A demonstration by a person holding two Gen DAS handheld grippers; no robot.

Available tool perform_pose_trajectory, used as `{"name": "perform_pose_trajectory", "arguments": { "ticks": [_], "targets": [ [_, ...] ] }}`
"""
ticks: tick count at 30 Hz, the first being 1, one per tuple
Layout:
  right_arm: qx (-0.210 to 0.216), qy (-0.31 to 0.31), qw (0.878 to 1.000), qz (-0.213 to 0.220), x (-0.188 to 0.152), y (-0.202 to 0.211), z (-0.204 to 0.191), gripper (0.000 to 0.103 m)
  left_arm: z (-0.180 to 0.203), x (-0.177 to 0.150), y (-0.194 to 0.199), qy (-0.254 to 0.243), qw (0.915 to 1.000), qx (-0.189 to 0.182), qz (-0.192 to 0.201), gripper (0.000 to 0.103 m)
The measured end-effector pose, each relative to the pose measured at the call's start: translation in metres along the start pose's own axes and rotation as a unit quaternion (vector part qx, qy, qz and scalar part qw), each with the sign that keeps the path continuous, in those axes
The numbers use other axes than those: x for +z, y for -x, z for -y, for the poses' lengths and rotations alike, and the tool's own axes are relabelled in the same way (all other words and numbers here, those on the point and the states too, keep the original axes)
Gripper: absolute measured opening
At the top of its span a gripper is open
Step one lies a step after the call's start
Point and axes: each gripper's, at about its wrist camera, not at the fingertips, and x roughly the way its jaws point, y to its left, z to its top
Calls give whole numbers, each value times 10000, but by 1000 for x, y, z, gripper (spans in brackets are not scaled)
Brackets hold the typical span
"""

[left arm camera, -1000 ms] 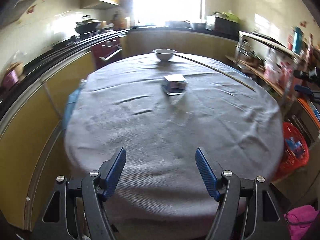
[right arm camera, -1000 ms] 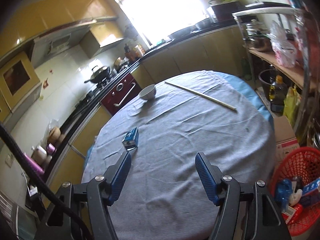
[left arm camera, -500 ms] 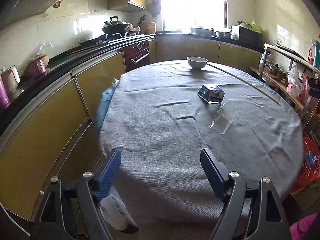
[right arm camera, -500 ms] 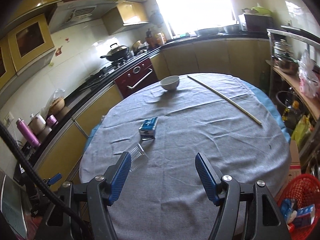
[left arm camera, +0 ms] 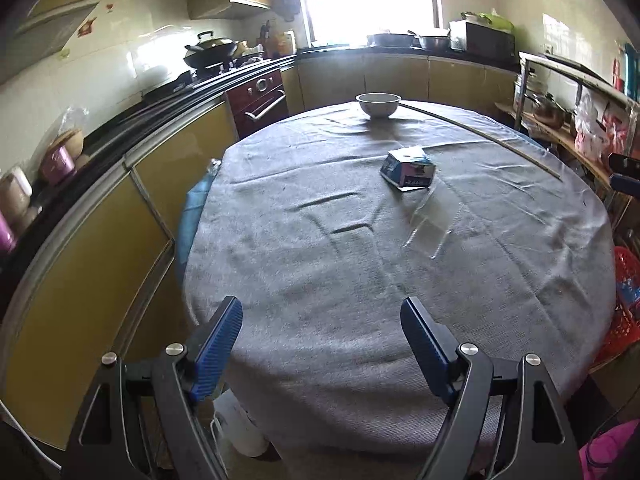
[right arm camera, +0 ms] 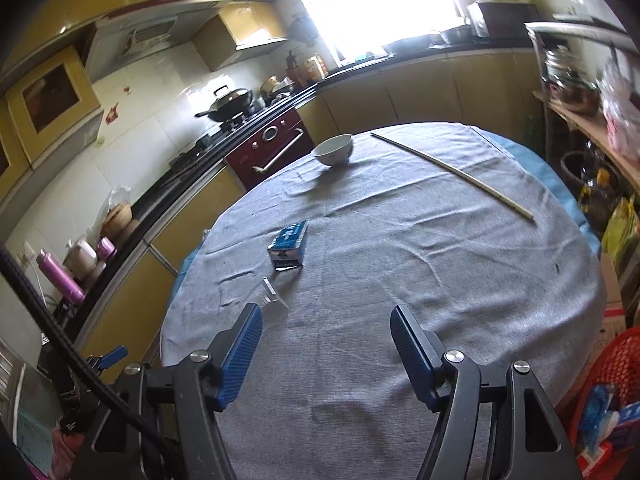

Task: Collect trash
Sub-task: 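Return both open tools over the table toward the remaining items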

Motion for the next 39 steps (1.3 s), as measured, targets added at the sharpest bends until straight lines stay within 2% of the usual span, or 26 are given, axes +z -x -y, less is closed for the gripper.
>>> {"name": "perform_pose_trajectory", "arguments": {
  "ticks": [5, 10, 16, 24, 31, 35, 39],
  "targets": [
    [65, -477, 9988, 116, -7, 9, 42, 70, 37, 16, 4, -430, 9991, -22, -4, 82],
    [133, -922, 9951, 318, -14, 24, 85, 70, 80, 33, 9, -795, 9965, -274, -15, 82],
    [182, -1429, 9878, 585, -24, 44, 135, 70, 123, 50, 16, -963, 9933, -634, -97, 82],
    [252, -2040, 9746, 887, -37, 73, 187, 70, 163, 61, 27, -1237, 9889, -827, -62, 82],
    [256, -2330, 9672, 982, -38, 82, 202, 70, 164, 64, 29, -1254, 9879, -908, 54, 82],
    [237, -2213, 9710, 867, -33, 75, 191, 70, 144, 62, 20, -1023, 9909, -870, 24, 82],
    [252, -1898, 9795, 624, -20, 56, 162, 70, 112, 56, 7, -661, 9946, -797, -74, 82]
  ]
}}
